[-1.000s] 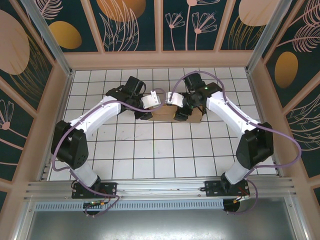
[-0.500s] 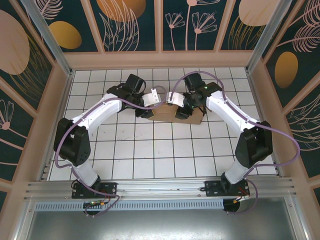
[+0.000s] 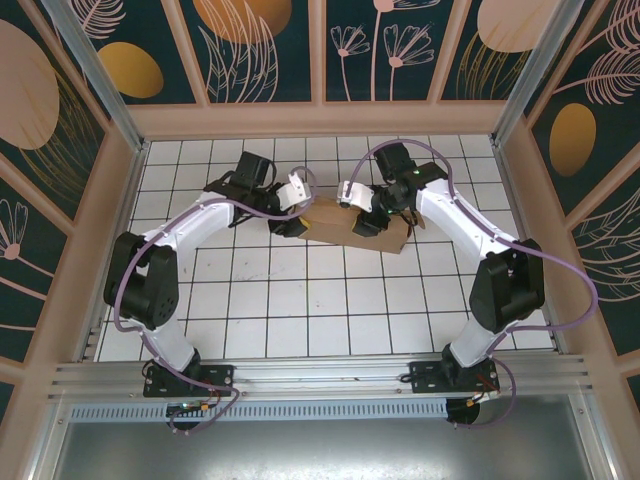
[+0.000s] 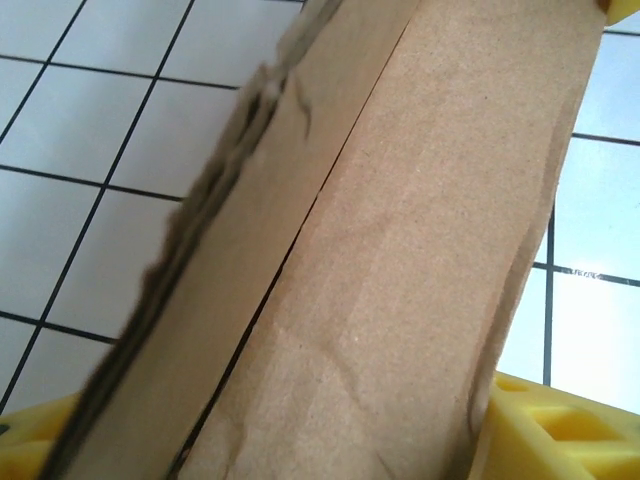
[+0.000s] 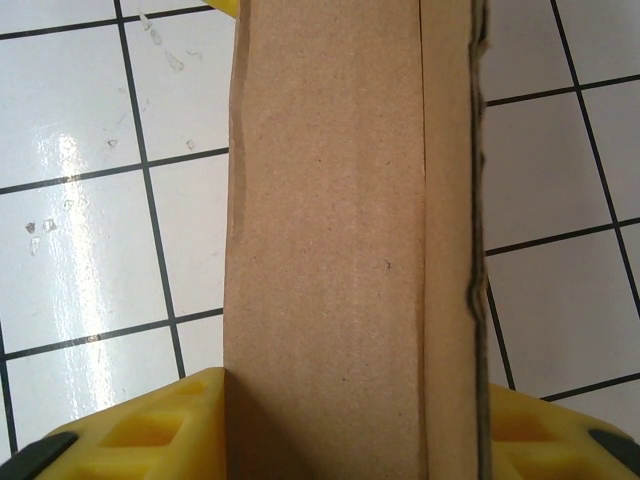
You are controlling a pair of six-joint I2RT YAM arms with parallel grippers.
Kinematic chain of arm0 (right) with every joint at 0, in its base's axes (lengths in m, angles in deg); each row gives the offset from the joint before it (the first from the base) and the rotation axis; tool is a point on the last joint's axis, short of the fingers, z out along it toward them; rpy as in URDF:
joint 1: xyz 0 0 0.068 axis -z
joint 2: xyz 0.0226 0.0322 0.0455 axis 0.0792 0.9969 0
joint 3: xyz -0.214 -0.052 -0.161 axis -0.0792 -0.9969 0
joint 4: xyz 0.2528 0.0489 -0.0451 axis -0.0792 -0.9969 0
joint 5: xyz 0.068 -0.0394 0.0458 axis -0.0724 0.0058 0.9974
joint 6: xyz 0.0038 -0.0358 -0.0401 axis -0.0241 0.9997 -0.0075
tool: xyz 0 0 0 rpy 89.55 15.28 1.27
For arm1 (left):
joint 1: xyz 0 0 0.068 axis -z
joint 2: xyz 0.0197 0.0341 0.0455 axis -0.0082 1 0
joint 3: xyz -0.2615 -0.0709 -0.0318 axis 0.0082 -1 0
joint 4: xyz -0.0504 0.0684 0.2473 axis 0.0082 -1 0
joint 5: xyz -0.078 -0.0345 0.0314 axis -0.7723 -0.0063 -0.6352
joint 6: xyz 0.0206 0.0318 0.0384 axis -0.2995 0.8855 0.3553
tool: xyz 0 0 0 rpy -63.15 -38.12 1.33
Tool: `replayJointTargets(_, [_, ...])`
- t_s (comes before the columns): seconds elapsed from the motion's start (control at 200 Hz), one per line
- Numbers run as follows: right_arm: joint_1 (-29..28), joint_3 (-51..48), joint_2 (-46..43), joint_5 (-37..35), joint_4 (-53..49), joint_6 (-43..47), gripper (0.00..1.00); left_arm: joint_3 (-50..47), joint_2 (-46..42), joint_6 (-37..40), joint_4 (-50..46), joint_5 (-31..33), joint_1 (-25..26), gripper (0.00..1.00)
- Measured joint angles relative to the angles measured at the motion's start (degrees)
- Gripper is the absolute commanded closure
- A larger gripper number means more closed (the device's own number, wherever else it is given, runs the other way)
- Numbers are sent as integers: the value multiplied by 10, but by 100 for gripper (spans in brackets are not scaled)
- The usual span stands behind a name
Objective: Fold the paper box
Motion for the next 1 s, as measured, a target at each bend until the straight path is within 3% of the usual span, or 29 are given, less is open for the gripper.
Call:
replayJointTargets(0.295, [6,0,2,15,-4,7,57,-84,-9,22,84,-85,-52,35])
replayJointTargets(0.546, [15,0,2,23,-4,7,57,-98,-5,50,111,-123,-57,38])
replayJointTargets(0.761, [20,0,4,23,-4,7,58,-95,18,62,136,-145,-57,32])
replayJointTargets(0.871, [23,0,5,23,-3,6,58,-80,32,64,141,-150,-57,17])
replayJointTargets(1.001, [24,0,6,24,-3,6,59,-66,47,63,143,-163,-59,14])
